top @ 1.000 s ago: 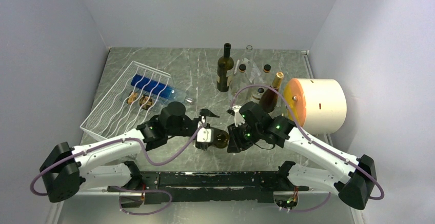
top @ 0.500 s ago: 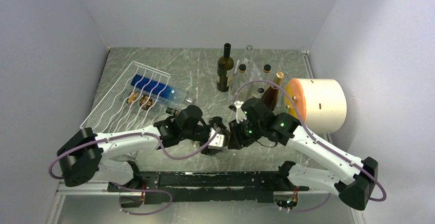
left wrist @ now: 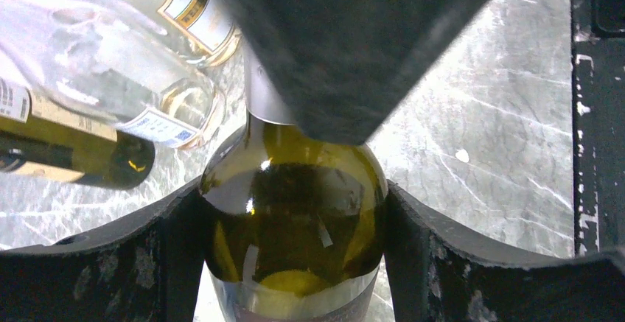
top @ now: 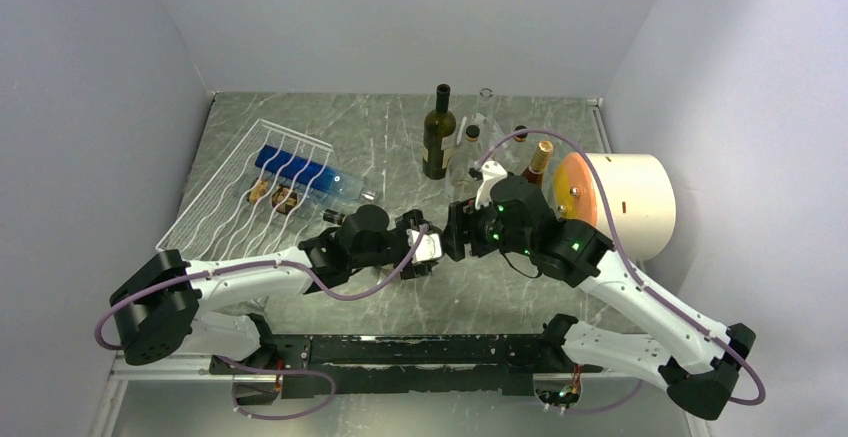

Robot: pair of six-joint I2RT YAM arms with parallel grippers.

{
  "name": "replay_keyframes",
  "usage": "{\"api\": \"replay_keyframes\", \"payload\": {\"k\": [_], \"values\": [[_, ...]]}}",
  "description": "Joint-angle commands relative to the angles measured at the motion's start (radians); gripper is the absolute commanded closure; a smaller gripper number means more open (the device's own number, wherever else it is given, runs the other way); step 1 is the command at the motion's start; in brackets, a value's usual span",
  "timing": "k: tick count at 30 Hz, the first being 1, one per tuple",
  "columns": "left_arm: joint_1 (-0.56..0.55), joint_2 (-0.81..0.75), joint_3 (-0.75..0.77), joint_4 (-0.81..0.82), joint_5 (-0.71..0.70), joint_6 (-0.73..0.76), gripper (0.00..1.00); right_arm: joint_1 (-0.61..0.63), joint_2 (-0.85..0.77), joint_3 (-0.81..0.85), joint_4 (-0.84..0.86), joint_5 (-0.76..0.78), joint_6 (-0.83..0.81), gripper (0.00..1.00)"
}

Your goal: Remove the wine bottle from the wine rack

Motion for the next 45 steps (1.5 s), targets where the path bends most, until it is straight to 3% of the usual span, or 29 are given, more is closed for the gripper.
{"api": "replay_keyframes", "payload": {"k": [1, 8, 17, 22, 23, 24, 26, 27, 28, 34, 45], "values": [[0.014, -0.013, 0.018, 0.156, -0.08, -0.1, 0.92, -0.004, -0.04, 0.012, 0.175, 0.126, 0.025, 0.27], [0.09, -0.029, 0.028, 0.214, -0.047, -0.252, 0.93, -0.004, -0.049, -0.065, 0.315, 0.212, 0.09, 0.28], [0.103, -0.045, 0.023, 0.256, 0.007, -0.306, 0.93, -0.004, 0.03, -0.091, 0.53, 0.197, 0.115, 0.43], [0.115, -0.06, 0.029, 0.254, 0.016, -0.317, 0.92, -0.004, 0.089, -0.066, 0.536, 0.215, 0.092, 0.72], [0.115, -0.062, 0.031, 0.253, 0.005, -0.321, 0.83, -0.004, 0.094, -0.064, 0.54, 0.226, 0.085, 0.78], [0.115, -0.066, 0.028, 0.264, -0.013, -0.338, 0.6, -0.004, 0.1, -0.058, 0.538, 0.245, 0.077, 0.86], [0.114, -0.083, 0.015, 0.295, -0.056, -0.363, 0.34, -0.004, 0.117, -0.031, 0.519, 0.305, 0.053, 1.0], [0.114, -0.096, 0.011, 0.301, -0.067, -0.364, 0.06, -0.004, 0.125, -0.011, 0.503, 0.344, 0.036, 1.0], [0.115, -0.108, 0.011, 0.3, -0.077, -0.358, 0.0, -0.004, 0.134, -0.001, 0.494, 0.385, 0.016, 1.0], [0.116, -0.212, -0.028, 0.334, -0.187, -0.304, 0.01, -0.019, 0.165, 0.088, 0.475, 0.59, -0.081, 1.0], [0.195, -0.365, -0.025, 0.307, -0.43, -0.277, 0.01, -0.123, 0.249, 0.16, 0.462, 0.694, -0.162, 1.0]]}}
